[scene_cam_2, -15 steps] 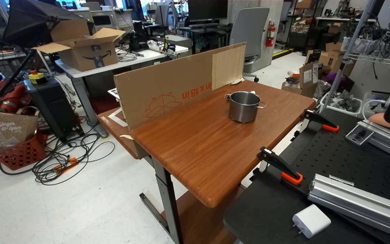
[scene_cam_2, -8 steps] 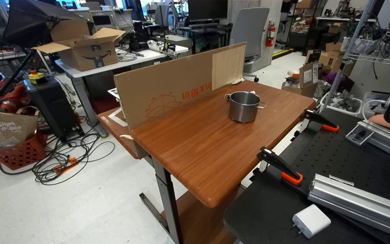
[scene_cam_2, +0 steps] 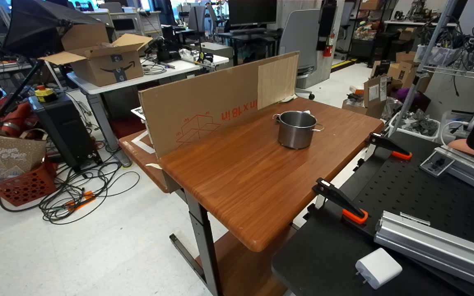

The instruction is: Place the marker in the silver pot

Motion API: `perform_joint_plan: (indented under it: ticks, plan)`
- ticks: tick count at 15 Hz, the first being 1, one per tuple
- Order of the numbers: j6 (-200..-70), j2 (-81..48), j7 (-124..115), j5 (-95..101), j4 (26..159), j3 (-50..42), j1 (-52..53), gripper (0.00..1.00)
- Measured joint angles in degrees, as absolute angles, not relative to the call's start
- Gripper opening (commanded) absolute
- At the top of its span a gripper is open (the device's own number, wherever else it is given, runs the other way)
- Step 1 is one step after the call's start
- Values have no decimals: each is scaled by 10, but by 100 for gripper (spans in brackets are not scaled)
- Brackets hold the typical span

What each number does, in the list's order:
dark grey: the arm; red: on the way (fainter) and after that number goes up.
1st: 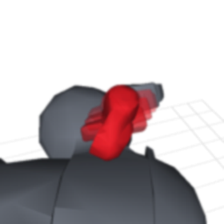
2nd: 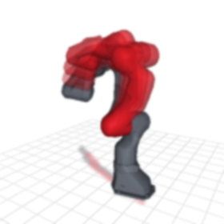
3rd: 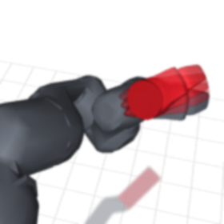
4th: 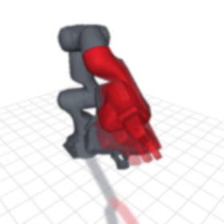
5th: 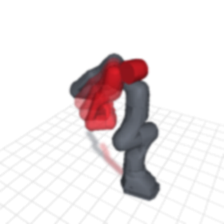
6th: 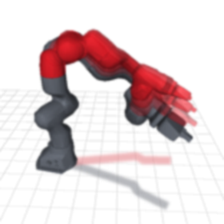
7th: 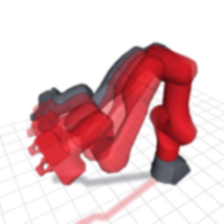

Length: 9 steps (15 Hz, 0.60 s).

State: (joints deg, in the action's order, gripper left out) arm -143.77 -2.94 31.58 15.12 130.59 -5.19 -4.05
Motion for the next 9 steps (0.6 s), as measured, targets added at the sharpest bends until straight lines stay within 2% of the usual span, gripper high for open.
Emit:
perform_joint_plan:
  ticks: [9]
  plan:
    - [-1496,-153,528,151,1254,-40,-53,100]
